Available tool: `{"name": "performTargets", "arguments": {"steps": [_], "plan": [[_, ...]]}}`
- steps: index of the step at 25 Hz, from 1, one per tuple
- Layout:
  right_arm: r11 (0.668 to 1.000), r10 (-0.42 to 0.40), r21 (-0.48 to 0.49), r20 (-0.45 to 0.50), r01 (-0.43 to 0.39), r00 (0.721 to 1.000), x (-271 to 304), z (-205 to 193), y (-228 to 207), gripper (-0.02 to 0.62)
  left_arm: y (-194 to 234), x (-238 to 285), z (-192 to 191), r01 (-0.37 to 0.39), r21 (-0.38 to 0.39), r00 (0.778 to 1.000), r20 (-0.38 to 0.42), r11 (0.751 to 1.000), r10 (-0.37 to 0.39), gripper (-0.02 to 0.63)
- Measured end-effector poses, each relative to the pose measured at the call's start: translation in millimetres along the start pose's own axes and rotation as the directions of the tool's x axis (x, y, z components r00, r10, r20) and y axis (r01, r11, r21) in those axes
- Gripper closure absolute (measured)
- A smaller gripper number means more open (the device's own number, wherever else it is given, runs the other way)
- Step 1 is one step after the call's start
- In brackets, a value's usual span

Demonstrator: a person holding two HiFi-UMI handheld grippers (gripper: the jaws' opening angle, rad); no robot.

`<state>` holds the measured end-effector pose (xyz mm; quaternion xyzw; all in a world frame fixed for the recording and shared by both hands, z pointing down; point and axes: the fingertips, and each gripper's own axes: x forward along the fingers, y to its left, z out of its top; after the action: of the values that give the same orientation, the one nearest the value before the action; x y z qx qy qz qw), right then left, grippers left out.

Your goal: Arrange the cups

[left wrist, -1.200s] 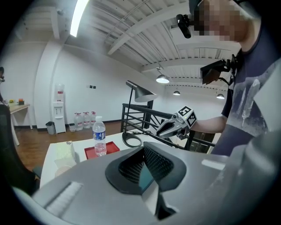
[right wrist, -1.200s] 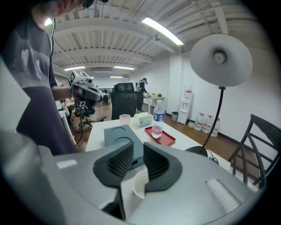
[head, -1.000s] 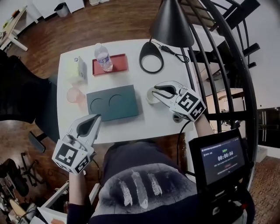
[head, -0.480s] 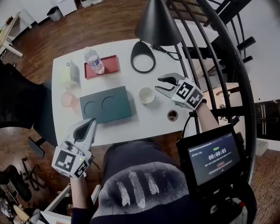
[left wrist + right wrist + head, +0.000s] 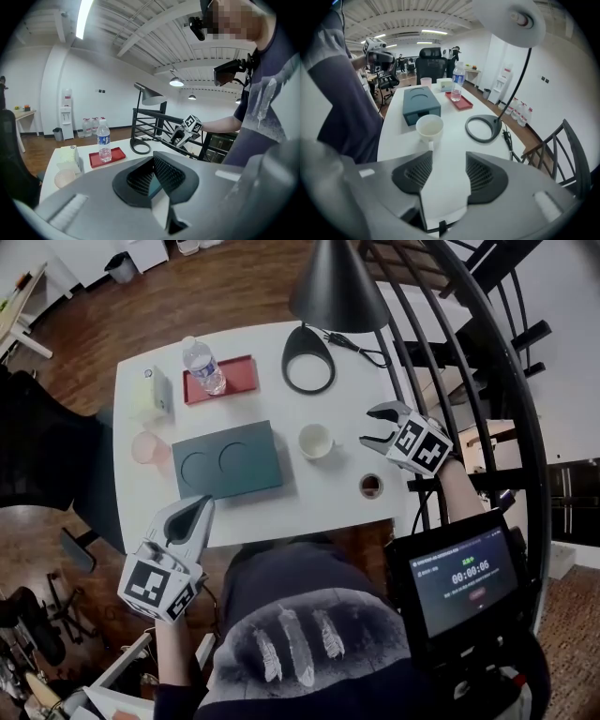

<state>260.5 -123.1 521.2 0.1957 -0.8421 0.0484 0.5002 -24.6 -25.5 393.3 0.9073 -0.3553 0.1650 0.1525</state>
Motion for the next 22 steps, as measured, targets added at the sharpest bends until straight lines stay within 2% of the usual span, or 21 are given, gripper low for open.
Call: {"name": "performTargets", "arguments": {"steps": [6, 8, 11, 16, 22], "plan": [[0.997, 0.068, -0.035, -0.061, -0.070, 0.996, 29, -8, 25, 0.383, -2, -3, -14, -0.006, -0.008, 1.000, -0.021, 1.000, 0.006, 0.606], [0.992, 0.109, -0.060, -0.101, -0.115, 0.989, 43, -7, 34, 0.353, -2, -4, -17, -0.009, -0.008, 1.000, -0.024, 1.000, 0.009, 0.606], [0.981, 0.147, -0.103, -0.151, -0.164, 0.978, 60, -5, 44, 0.351, -1, -6, -21, -0.017, -0.013, 1.000, -0.020, 1.000, 0.016, 0.606], [0.969, 0.160, -0.153, -0.209, -0.194, 0.965, 78, -3, 50, 0.351, 3, -12, -25, -0.028, -0.024, 0.999, -0.019, 0.999, 0.028, 0.606], [0.971, 0.143, -0.154, -0.236, -0.183, 0.961, 91, -1, 46, 0.351, 6, -15, -30, -0.032, -0.037, 0.999, -0.019, 0.999, 0.031, 0.606]]}}
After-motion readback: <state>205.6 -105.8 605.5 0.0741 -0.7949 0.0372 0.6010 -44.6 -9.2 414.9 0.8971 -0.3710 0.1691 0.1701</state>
